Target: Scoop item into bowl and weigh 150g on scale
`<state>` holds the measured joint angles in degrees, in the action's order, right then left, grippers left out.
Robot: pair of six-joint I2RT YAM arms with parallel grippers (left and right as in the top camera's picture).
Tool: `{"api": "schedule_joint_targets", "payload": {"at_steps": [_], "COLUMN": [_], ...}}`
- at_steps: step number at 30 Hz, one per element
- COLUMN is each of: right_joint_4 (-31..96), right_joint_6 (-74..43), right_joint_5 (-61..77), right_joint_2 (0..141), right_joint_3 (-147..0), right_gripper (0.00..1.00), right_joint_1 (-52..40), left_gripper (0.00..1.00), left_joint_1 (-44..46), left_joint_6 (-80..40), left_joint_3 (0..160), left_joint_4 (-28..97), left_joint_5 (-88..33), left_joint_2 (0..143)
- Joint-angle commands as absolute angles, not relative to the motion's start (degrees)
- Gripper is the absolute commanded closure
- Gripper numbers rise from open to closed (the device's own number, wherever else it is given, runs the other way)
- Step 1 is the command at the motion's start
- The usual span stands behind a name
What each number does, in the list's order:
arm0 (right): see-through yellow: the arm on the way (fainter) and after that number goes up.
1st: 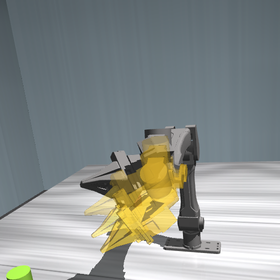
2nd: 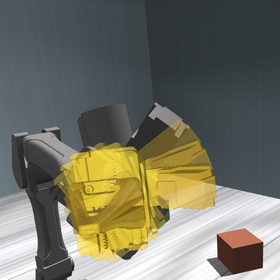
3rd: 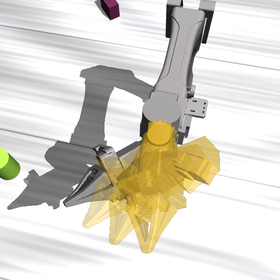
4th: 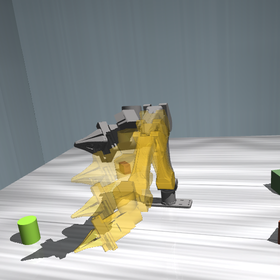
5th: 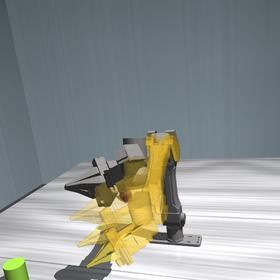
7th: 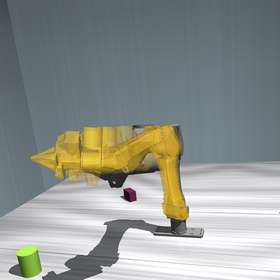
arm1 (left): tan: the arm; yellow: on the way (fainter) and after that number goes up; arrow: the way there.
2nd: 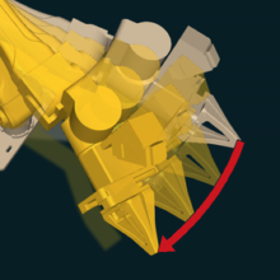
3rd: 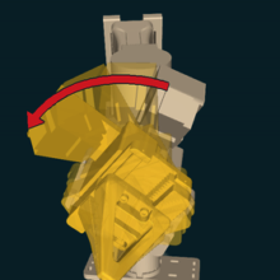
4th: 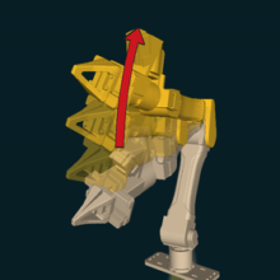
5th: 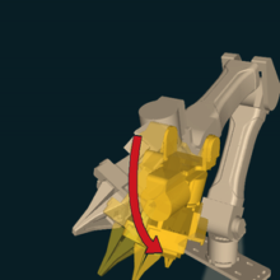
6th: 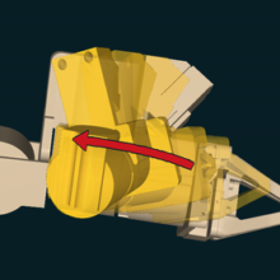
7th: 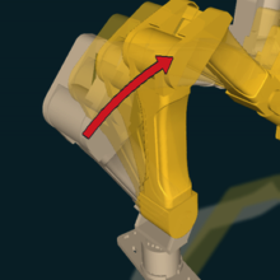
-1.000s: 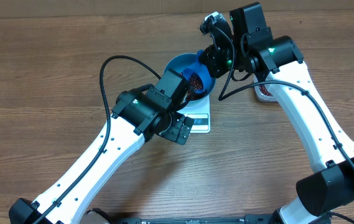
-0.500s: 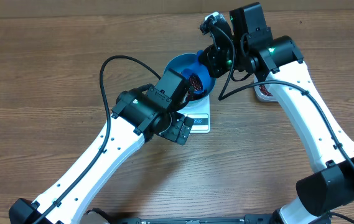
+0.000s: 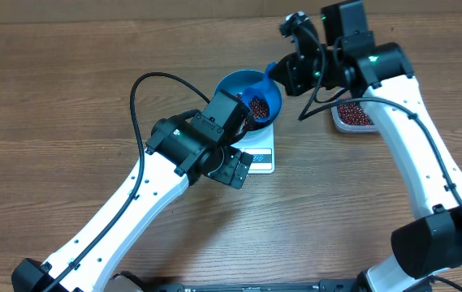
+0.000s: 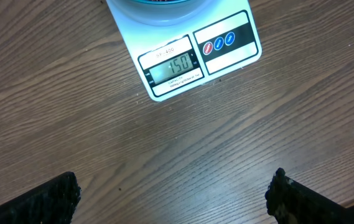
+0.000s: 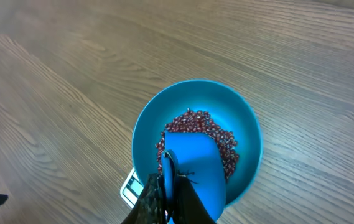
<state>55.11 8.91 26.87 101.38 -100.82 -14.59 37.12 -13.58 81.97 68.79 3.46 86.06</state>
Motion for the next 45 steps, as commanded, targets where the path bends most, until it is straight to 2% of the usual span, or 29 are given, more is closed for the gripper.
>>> {"api": "schedule_joint_targets", "payload": {"at_steps": [1, 16, 19, 22, 25, 32, 45], "right_joint_4": [54.9, 57.8, 58.2, 59.5, 60.9, 61.3, 62.8], "right_joint_6": [7.2, 4.2, 2.8, 2.6, -0.1, -4.7, -4.5], "right_joint_5": [34.0, 42.3, 41.0, 33.1, 20.4, 4.8, -27.1], "right_joint_2": [99.6, 99.5, 99.5, 99.5, 99.5, 98.3, 94.6], "right_joint_3": [-102.0, -102.0, -102.0, -102.0, -102.0, -102.0, -102.0], "right_gripper": [0.96, 0.96, 0.96, 0.96, 0.96, 0.96, 0.96], "right_joint_1": [-11.0, 10.3, 15.4, 17.9, 18.0, 15.3, -1.5], "left_gripper": [0.0, 0.0, 0.0, 0.0, 0.0, 0.01, 0.01], "left_joint_1": [37.1, 37.1, 37.1, 37.1, 37.1, 37.1, 37.1], "left_joint_6": [-14.0, -14.0, -14.0, -14.0, -14.0, -14.0, -14.0], "left_joint_3": [83.1, 83.1, 83.1, 83.1, 83.1, 83.1, 83.1], "left_joint_4": [68.7, 68.7, 68.8, 68.7, 68.7, 68.8, 68.8], "left_joint_5": [3.8, 3.8, 3.8, 3.8, 3.8, 3.8, 3.8], "left_joint_2": [85.8, 85.8, 85.8, 85.8, 85.8, 85.8, 85.8]}}
